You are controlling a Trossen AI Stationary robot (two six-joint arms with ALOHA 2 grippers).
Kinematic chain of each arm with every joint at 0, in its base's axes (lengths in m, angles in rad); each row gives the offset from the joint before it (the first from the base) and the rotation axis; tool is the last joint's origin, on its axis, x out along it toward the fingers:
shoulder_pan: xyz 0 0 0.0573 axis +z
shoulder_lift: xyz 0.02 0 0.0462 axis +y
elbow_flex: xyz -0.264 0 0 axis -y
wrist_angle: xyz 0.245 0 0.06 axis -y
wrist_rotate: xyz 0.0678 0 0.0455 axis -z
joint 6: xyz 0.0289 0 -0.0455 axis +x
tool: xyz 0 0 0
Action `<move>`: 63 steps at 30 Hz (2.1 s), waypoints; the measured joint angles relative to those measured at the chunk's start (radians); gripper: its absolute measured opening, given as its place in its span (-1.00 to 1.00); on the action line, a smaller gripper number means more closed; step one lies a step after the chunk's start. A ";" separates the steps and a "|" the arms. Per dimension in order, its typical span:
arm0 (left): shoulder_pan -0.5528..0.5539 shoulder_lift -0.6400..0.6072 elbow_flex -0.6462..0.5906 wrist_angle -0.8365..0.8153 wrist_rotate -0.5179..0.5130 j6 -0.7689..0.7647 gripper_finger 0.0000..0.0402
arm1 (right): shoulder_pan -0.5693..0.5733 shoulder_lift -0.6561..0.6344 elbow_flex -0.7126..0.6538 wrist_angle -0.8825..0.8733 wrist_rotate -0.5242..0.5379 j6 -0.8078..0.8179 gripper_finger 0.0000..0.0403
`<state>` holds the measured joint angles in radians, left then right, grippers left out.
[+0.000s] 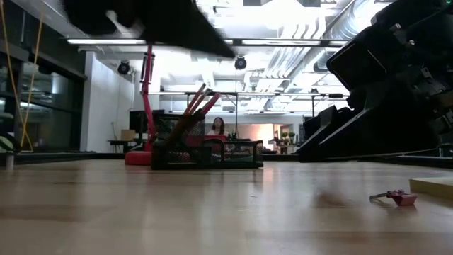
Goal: Pick and place office supplies into organizer
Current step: Put the yellow sticky notes into the desk organizer
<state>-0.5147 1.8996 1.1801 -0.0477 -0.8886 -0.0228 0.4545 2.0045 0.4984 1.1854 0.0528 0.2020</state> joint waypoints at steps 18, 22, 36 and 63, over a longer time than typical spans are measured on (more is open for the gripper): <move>-0.055 -0.030 -0.630 1.410 0.375 0.575 -0.24 | -0.027 -0.030 -0.003 0.021 -0.069 0.090 -0.34; -0.048 -0.031 -0.680 1.466 0.373 0.611 -0.24 | -0.020 -0.048 0.009 -0.007 -0.105 0.134 -0.34; -0.055 -0.057 -0.727 1.538 0.320 0.682 -0.24 | 0.087 -0.153 0.218 -0.584 -0.005 0.337 -0.34; -0.055 -0.067 -0.720 1.563 0.399 0.801 -0.24 | 0.335 -0.209 0.664 -1.931 0.196 0.768 -0.34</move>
<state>-0.5696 1.8324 0.4599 1.5149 -0.4895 0.7784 0.7892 1.7950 1.1622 -0.7452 0.2491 0.9702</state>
